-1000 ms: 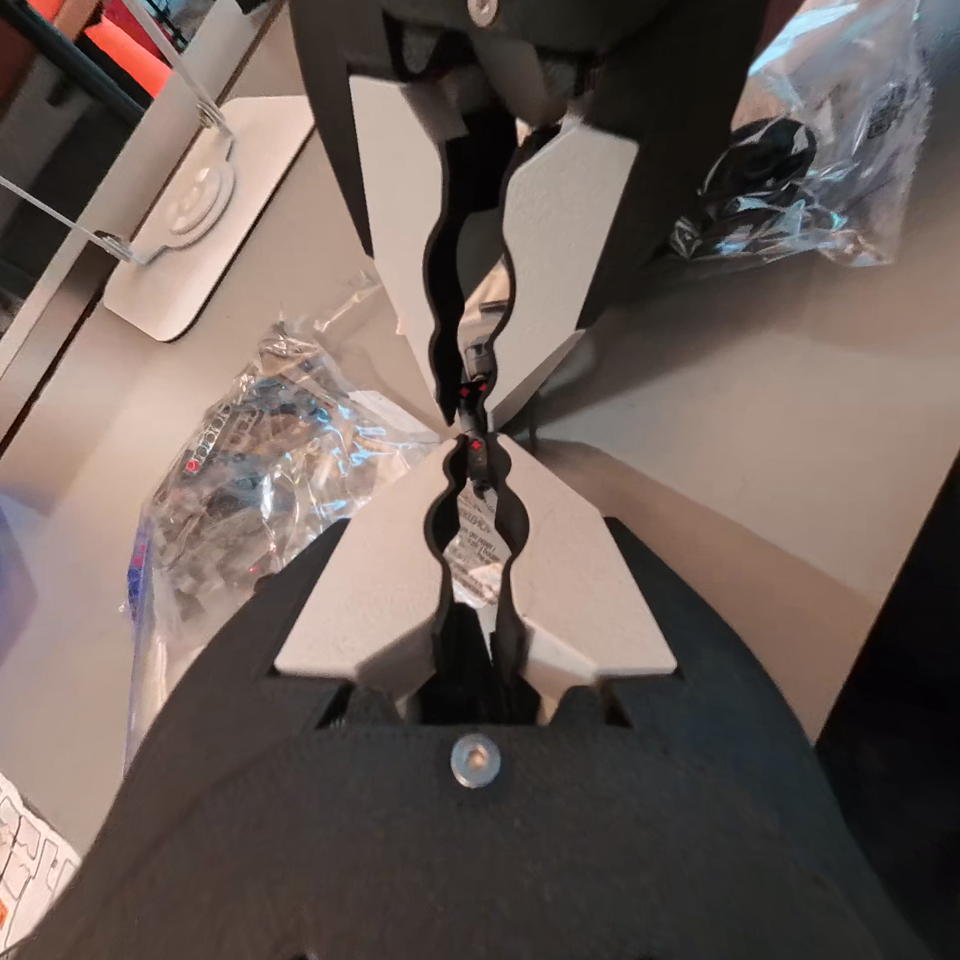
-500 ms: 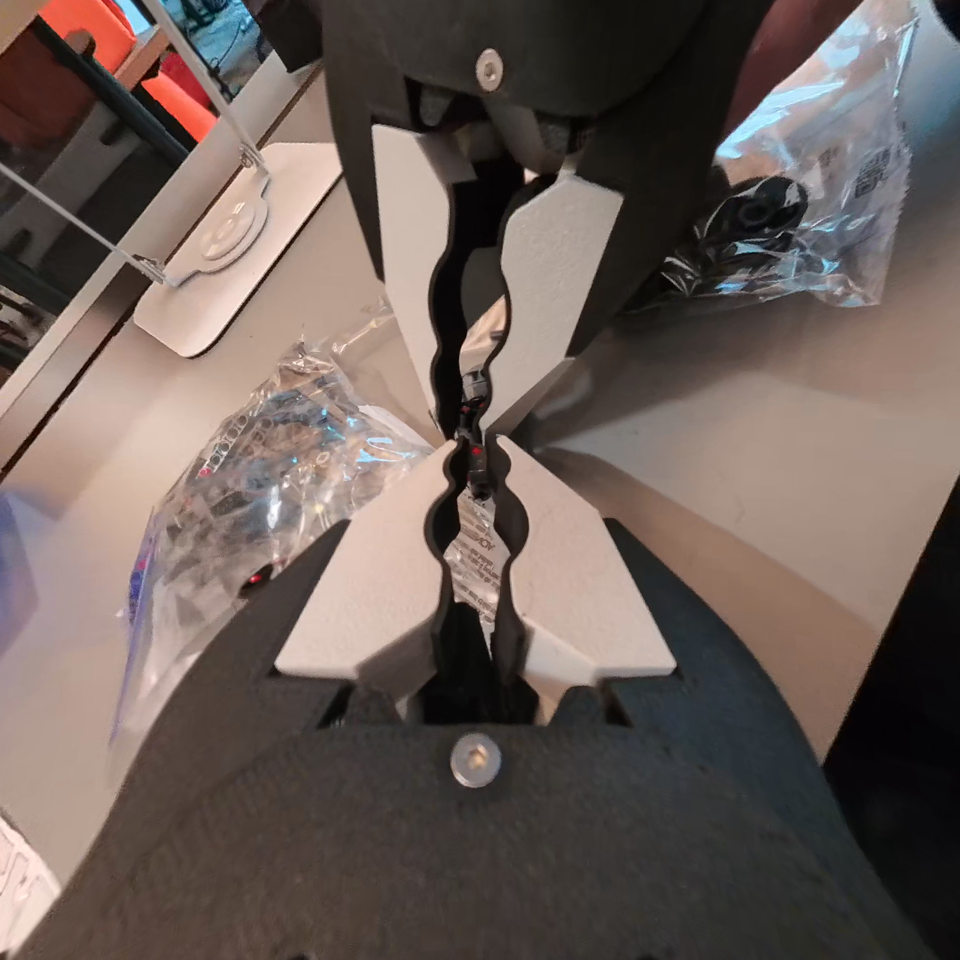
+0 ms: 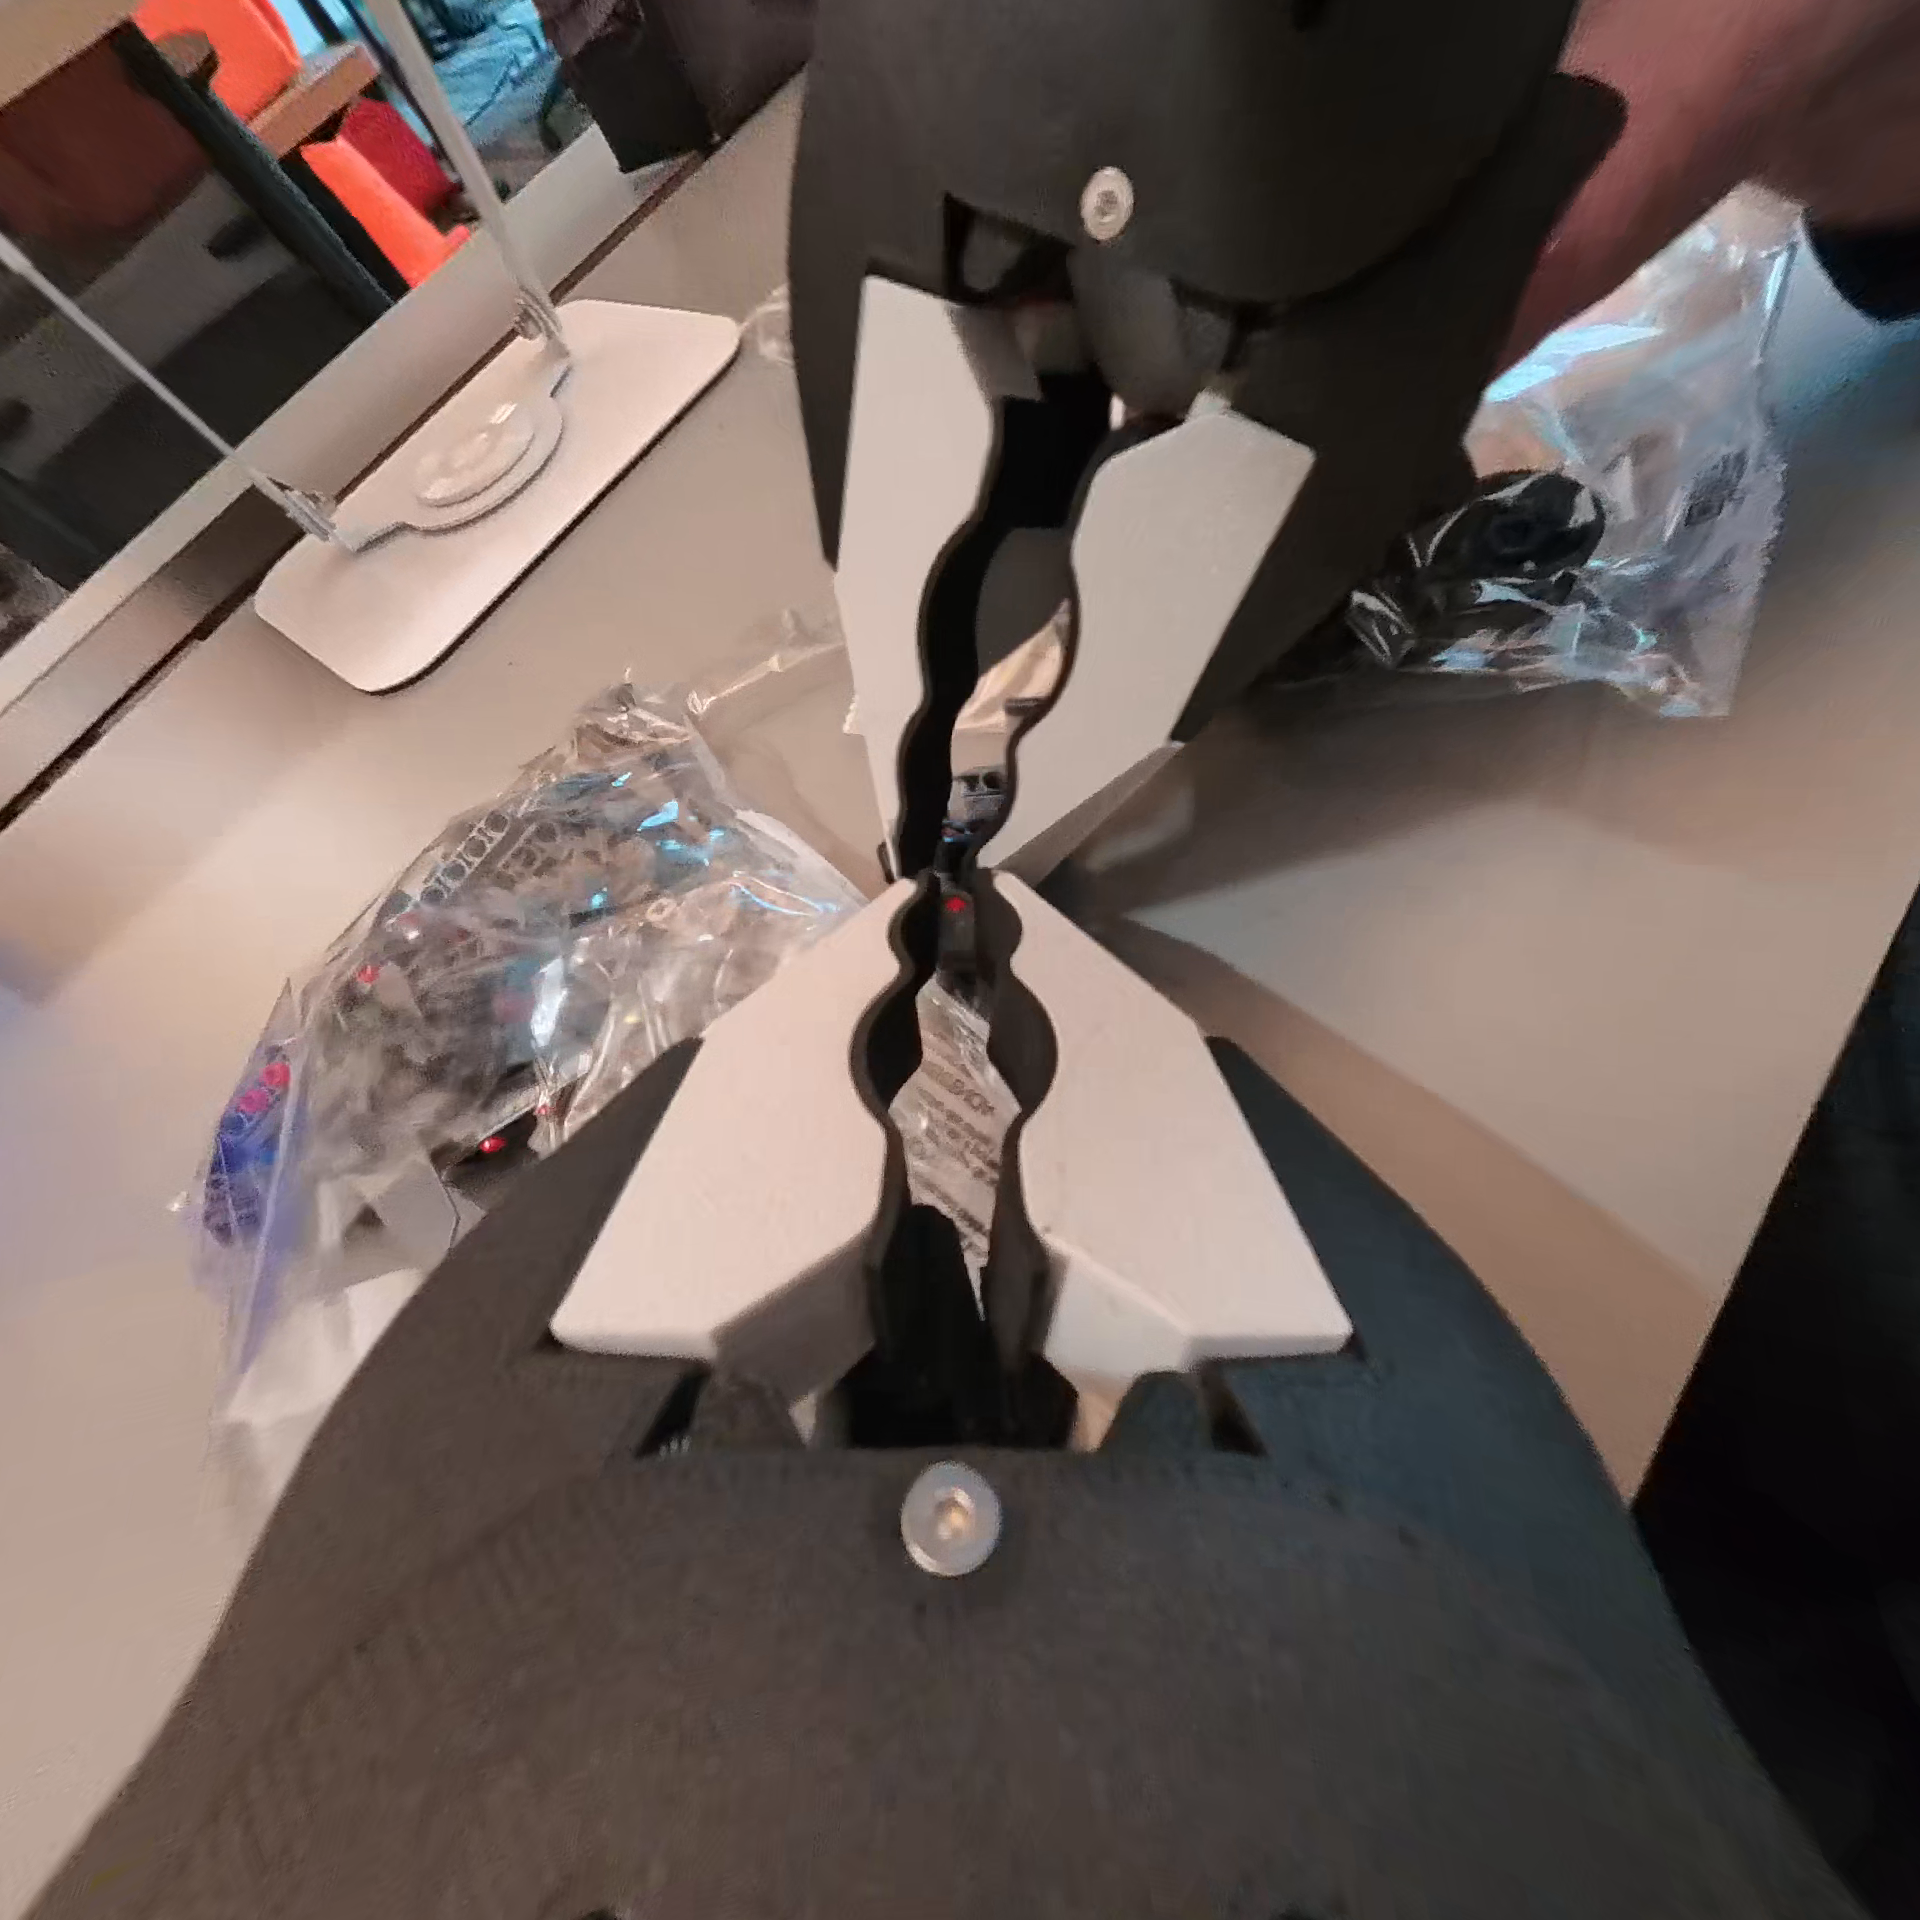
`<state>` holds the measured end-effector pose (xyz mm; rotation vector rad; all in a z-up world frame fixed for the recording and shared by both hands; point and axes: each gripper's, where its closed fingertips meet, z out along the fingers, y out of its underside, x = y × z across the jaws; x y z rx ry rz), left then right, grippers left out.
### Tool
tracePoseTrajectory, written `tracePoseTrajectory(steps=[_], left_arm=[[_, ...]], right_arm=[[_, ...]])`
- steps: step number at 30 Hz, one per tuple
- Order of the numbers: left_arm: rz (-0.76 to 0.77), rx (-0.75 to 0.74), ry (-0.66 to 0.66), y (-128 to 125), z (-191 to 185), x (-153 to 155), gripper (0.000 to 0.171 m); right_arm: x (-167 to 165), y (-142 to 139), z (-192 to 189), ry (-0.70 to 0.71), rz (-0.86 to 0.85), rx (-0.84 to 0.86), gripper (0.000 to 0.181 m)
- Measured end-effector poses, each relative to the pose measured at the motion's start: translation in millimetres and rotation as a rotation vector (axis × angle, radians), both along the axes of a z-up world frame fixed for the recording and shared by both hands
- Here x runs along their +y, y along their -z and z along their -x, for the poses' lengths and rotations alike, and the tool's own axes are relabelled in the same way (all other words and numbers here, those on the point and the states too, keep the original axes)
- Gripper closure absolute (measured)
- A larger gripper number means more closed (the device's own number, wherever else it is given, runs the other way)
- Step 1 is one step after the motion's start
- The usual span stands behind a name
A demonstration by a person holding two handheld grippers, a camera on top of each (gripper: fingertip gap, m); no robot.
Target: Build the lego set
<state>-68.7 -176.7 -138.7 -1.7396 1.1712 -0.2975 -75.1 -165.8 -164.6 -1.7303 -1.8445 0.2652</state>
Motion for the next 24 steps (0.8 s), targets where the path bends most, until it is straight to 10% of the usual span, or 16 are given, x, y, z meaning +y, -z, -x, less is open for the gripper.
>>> tracePoseTrajectory(steps=[5, 14, 24], left_arm=[[-0.092, -0.274, -0.077, -70, 32, 16, 0.171], [0.038, -0.023, 0.039, -11, 11, -1, 0.161], [-0.017, -0.076, 0.043, -28, 6, 0, 0.130]], right_arm=[[1, 3, -4, 0.009, 0.008, -0.006, 0.171], [6, -8, -7, 0.032, 0.066, 0.093, 0.171], [7, -70, -30, 0.078, 0.258, 0.417, 0.172]])
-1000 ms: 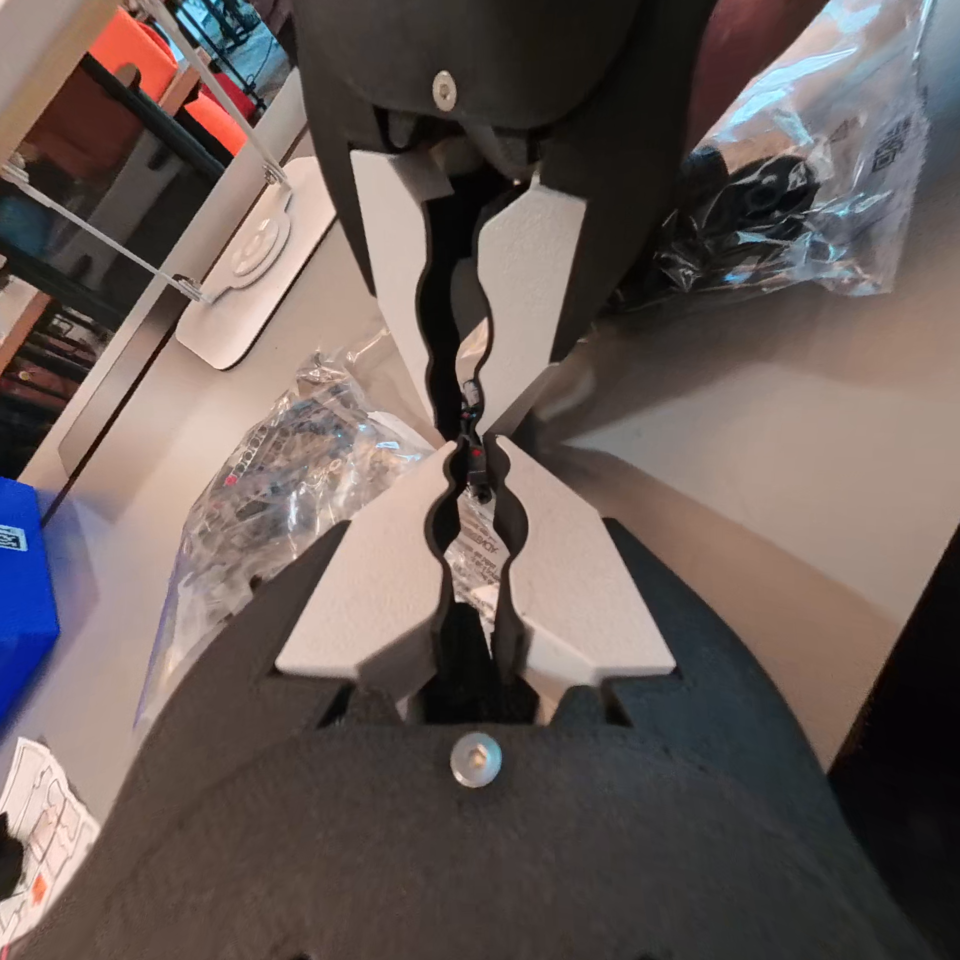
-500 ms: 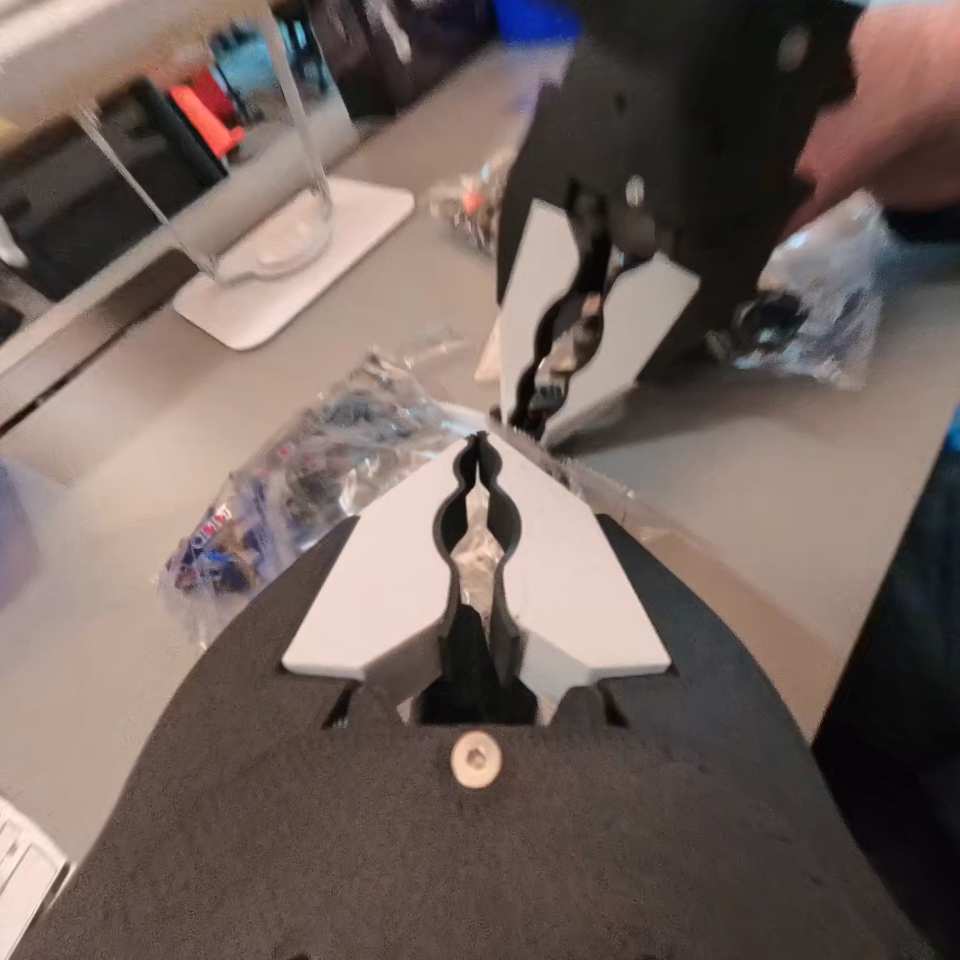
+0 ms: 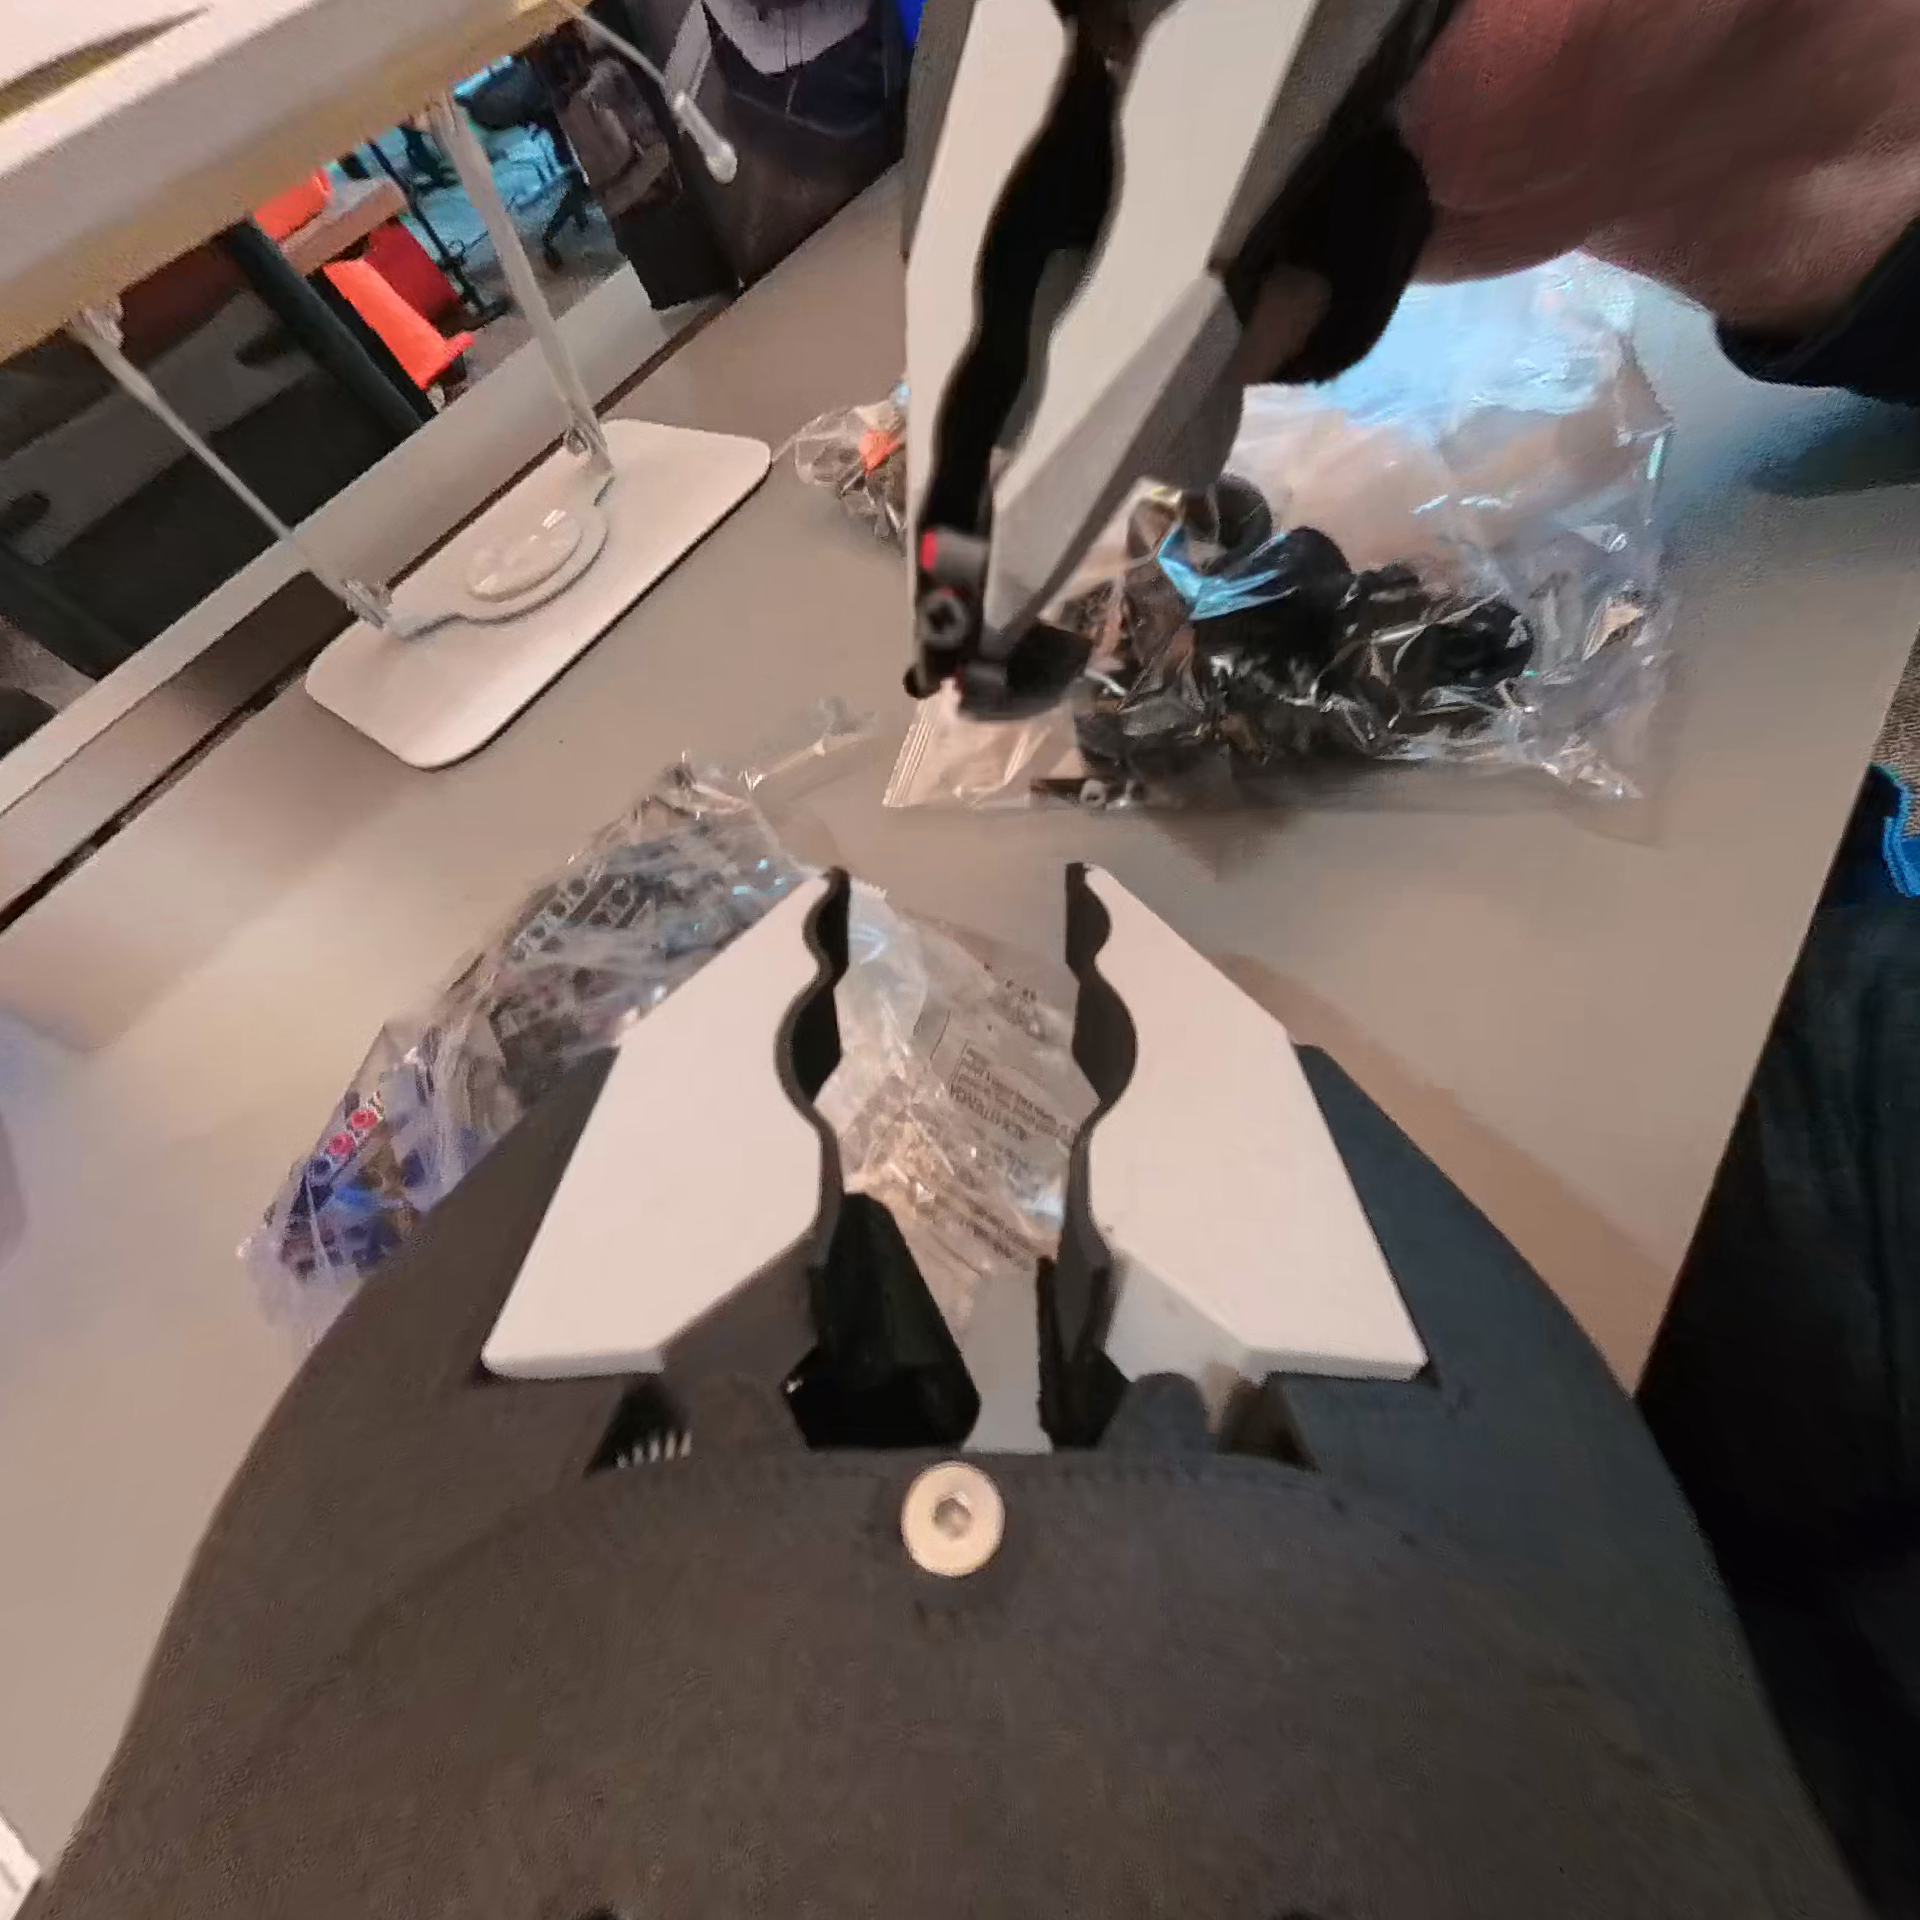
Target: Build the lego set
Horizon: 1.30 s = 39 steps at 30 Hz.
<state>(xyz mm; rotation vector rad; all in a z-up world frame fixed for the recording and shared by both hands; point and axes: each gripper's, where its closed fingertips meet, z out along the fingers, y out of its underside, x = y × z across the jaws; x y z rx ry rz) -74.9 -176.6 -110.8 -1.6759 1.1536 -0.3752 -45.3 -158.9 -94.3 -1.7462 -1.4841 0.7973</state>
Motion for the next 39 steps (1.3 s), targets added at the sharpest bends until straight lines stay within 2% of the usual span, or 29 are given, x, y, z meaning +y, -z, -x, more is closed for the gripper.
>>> tracePoseTrajectory(steps=[2, 4, 7, 8, 9, 11, 16, 19, 21, 27, 29, 35, 39], left_arm=[[-0.019, -0.026, 0.016, -9, -11, -1, 0.122], [-0.021, -0.082, 0.048, -20, -25, -3, 0.122], [-0.018, -0.168, 0.065, -34, -34, -1, 0.117], [-0.014, -0.191, 0.069, -38, -36, -1, 0.120], [-0.016, -0.211, 0.070, -41, -37, -1, 0.132], [-0.018, -0.218, 0.058, -40, -35, 1, 0.137], [0.036, -0.274, 0.075, -42, -32, -2, 0.138], [0.066, -0.340, 0.098, -49, -28, -2, 0.138], [0.067, -0.369, 0.115, -55, -26, -3, 0.138], [0.046, -0.294, 0.134, -48, -30, -6, 0.138], [0.017, -0.252, 0.130, -45, -30, -6, 0.138], [-0.049, -0.182, 0.118, -43, -30, -6, 0.139], [0.003, -0.222, 0.148, -46, -29, -7, 0.138]], right_arm=[[-3, -20, 2, 0.002, 0.115, 0.149, 0.172], [-7, -35, 4, -0.010, 0.209, 0.265, 0.172], [-11, -37, 10, -0.001, 0.257, 0.294, 0.172], [-14, -39, 14, -0.008, 0.277, 0.320, 0.172], [-17, -43, 18, -0.012, 0.306, 0.357, 0.172], [-17, -45, 22, -0.004, 0.331, 0.391, 0.172], [-16, -47, 20, 0.001, 0.277, 0.404, 0.172], [-14, -56, 11, -0.004, 0.243, 0.433, 0.171], [-13, -51, 9, -0.005, 0.220, 0.401, 0.168], [-22, -48, 21, -0.061, 0.204, 0.381, 0.162], [-20, -51, 22, -0.045, 0.173, 0.396, 0.173], [-22, -50, 18, -0.058, 0.075, 0.335, 0.175], [-24, -48, 13, -0.082, -0.041, 0.276, 0.164]])
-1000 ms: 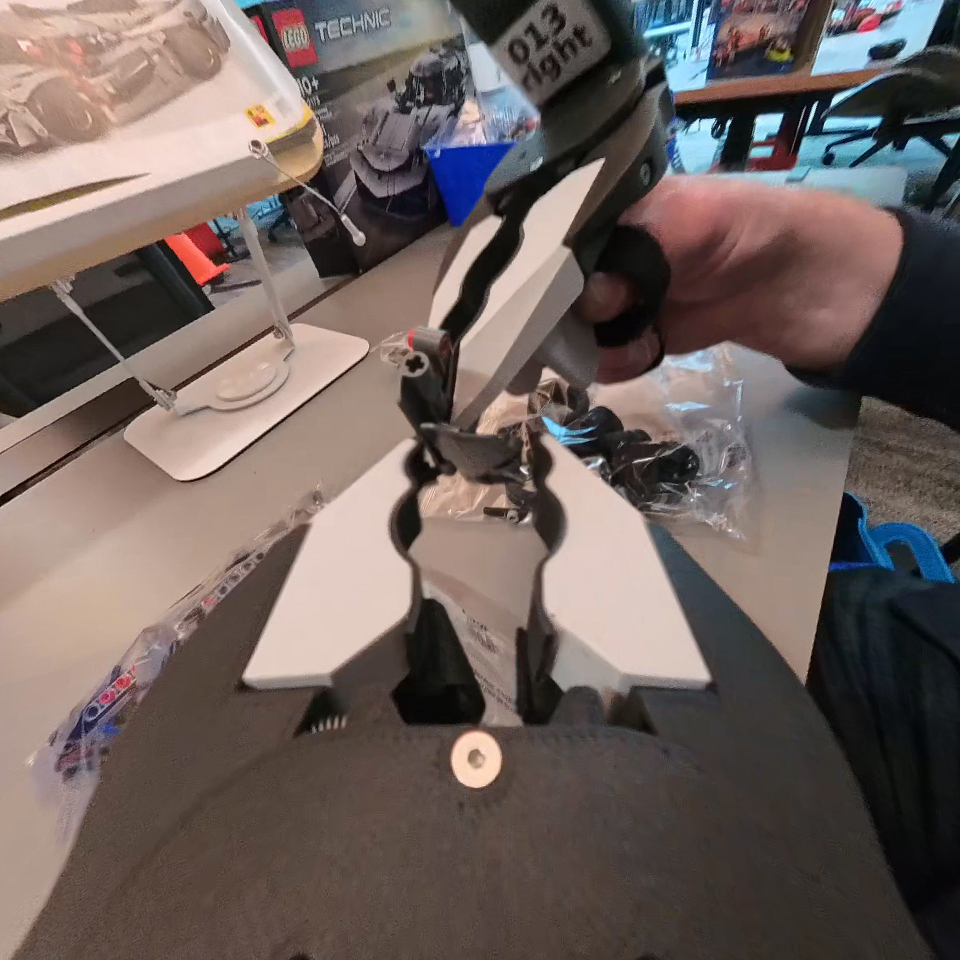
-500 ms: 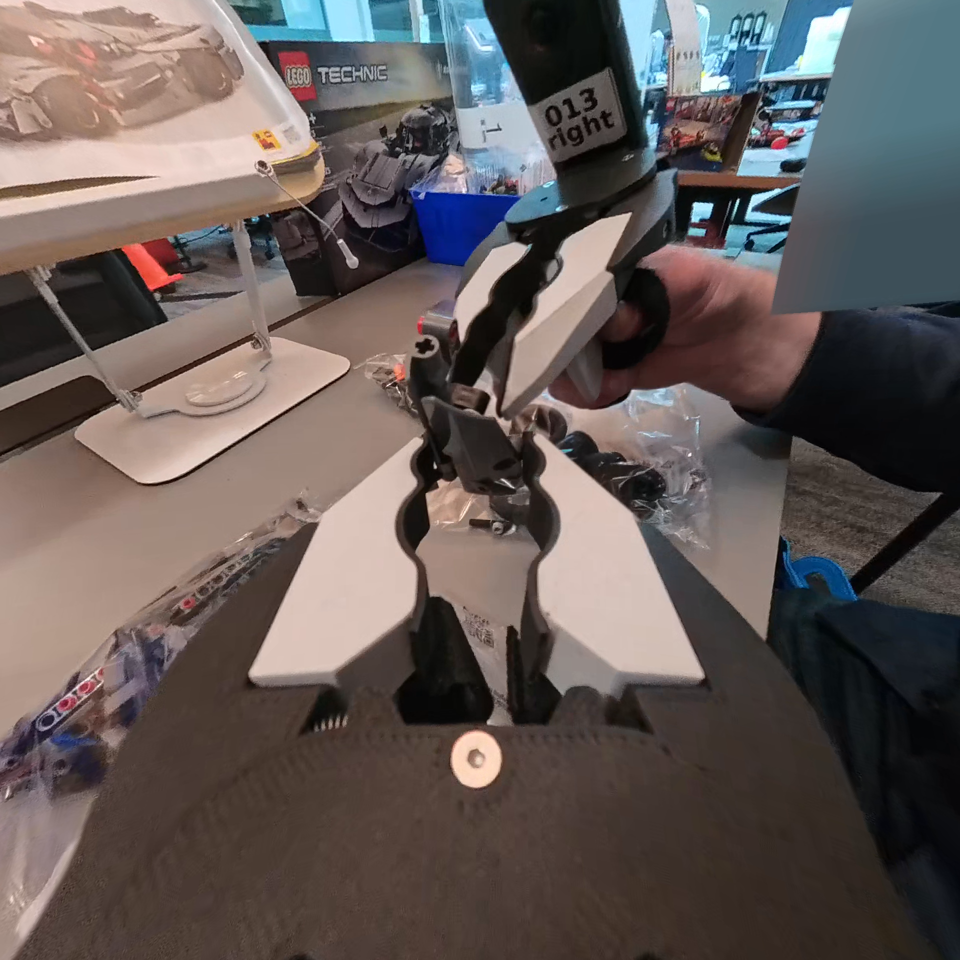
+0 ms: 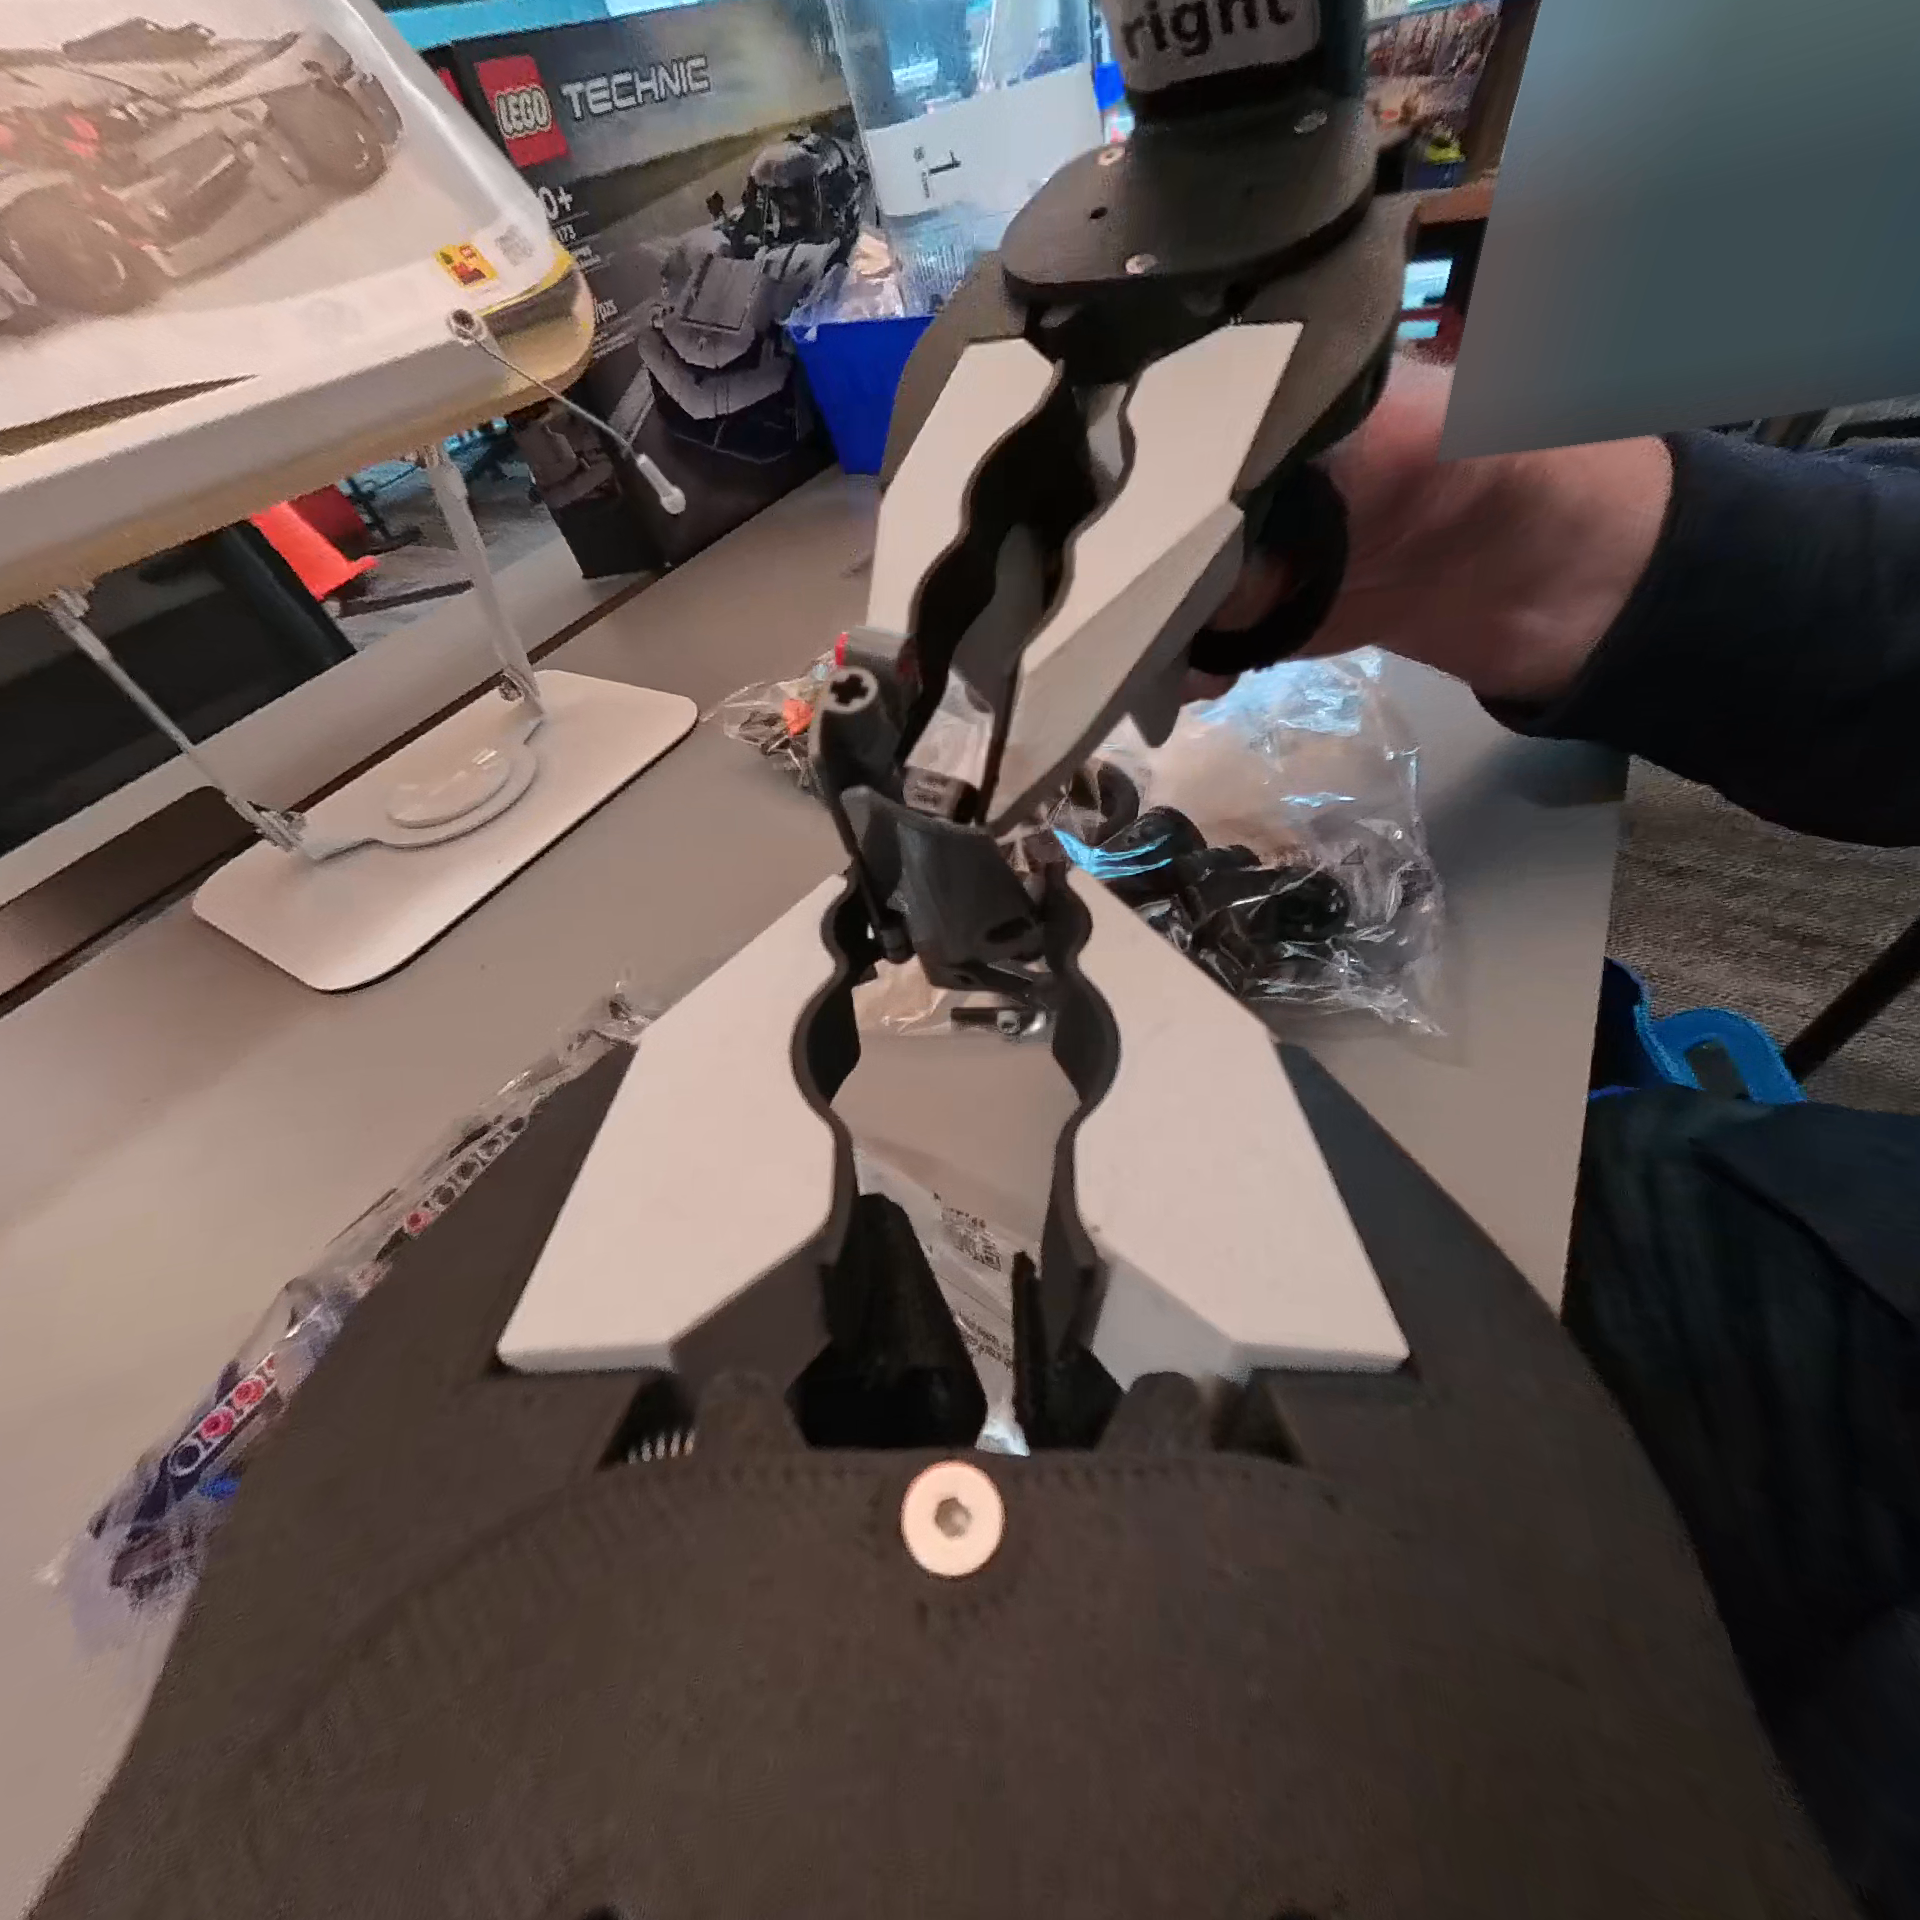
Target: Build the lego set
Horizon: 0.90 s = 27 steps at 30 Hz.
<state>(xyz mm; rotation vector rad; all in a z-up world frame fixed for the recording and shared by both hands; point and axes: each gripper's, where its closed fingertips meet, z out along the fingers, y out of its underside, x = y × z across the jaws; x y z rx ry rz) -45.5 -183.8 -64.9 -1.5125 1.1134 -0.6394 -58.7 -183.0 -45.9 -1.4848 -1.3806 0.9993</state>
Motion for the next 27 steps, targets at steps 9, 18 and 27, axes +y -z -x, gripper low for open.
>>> tracePoseTrajectory(steps=[9, 18, 27], left_arm=[[-0.015, 0.046, 0.024, 4, -4, -3, 0.138], [0.028, -0.035, 0.077, 1, -1, -10, 0.140], [0.116, -0.154, 0.151, -6, -4, -14, 0.140]], right_arm=[[-3, 9, 4, 0.005, -0.062, -0.052, 0.168], [-7, 18, -3, -0.041, -0.132, -0.113, 0.168], [-11, 14, -8, -0.040, -0.159, -0.074, 0.168]])
